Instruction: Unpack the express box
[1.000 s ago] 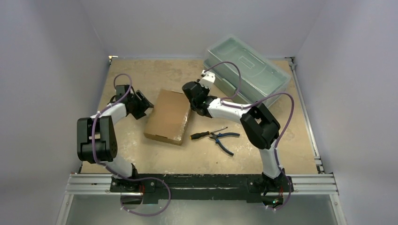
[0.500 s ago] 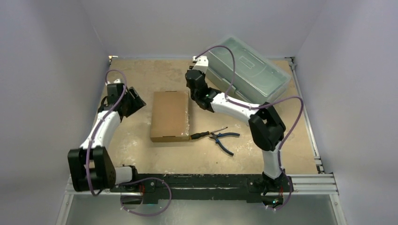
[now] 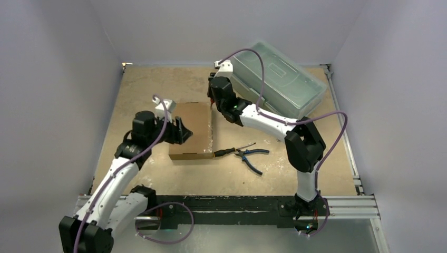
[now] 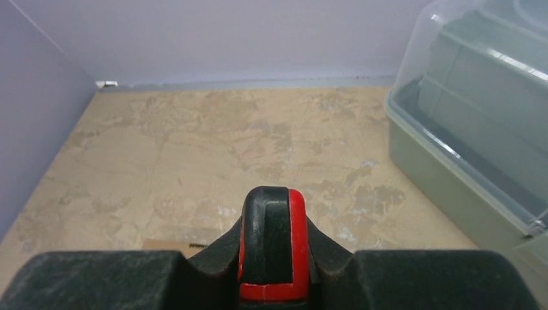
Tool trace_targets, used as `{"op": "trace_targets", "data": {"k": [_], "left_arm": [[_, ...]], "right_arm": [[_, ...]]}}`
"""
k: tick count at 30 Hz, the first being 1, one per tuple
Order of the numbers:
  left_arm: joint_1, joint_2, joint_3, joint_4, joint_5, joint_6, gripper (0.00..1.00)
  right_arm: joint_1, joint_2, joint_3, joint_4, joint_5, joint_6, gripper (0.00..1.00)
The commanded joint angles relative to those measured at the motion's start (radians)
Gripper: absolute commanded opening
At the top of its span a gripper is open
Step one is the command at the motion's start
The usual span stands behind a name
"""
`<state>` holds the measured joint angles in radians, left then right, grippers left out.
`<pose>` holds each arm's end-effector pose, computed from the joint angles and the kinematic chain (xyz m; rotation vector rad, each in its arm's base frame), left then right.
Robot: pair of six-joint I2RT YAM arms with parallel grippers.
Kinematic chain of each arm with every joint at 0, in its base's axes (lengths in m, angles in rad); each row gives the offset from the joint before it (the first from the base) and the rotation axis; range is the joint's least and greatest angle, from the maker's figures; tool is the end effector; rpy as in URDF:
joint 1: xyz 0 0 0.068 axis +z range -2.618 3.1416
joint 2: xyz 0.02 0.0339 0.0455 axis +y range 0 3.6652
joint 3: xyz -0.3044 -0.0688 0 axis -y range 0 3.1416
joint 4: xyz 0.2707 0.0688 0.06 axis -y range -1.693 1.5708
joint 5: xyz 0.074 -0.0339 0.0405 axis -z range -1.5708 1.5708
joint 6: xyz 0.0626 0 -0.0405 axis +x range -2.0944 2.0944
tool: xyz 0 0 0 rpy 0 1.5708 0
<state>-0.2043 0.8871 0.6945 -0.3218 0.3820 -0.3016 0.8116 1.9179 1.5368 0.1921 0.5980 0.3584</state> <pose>0.2106 -0.0675 0.2916 0.1350 2.1172 -0.7025 0.3839 0.3534 0.3311 0.0399 1.7379 0.3362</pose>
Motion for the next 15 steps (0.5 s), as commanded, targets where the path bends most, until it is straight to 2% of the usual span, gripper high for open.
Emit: {"op": "trace_targets", "data": {"k": [1, 3, 5, 9, 11, 13, 15], "left_arm": [[-0.217, -0.119, -0.042, 0.023, -0.060, 0.137, 0.56], [-0.327, -0.155, -0.057, 0.044, -0.125, 0.231, 0.59], [-0.400, -0.173, -0.079, 0.071, -0.110, 0.351, 0.63], [-0.505, -0.090, -0.075, 0.010, -0.194, 0.544, 0.65], [-0.633, -0.076, -0.100, 0.003, -0.275, 0.641, 0.66], [-0.727, -0.035, -0.114, -0.032, -0.352, 0.675, 0.65], [-0.770, -0.007, -0.134, 0.006, -0.377, 0.674, 0.64]], "right_arm": [[0.003, -0.032, 0.005, 0.017, -0.036, 0.020, 0.00], [0.002, -0.041, -0.002, 0.018, -0.045, 0.019, 0.00], [0.001, -0.044, -0.003, 0.018, -0.061, 0.019, 0.00], [0.000, -0.054, -0.013, 0.017, -0.078, 0.034, 0.00], [0.000, -0.065, -0.026, 0.019, -0.079, 0.038, 0.00], [-0.003, -0.079, -0.040, 0.026, -0.079, 0.043, 0.00], [-0.007, -0.091, -0.054, 0.036, -0.082, 0.050, 0.00]]}}
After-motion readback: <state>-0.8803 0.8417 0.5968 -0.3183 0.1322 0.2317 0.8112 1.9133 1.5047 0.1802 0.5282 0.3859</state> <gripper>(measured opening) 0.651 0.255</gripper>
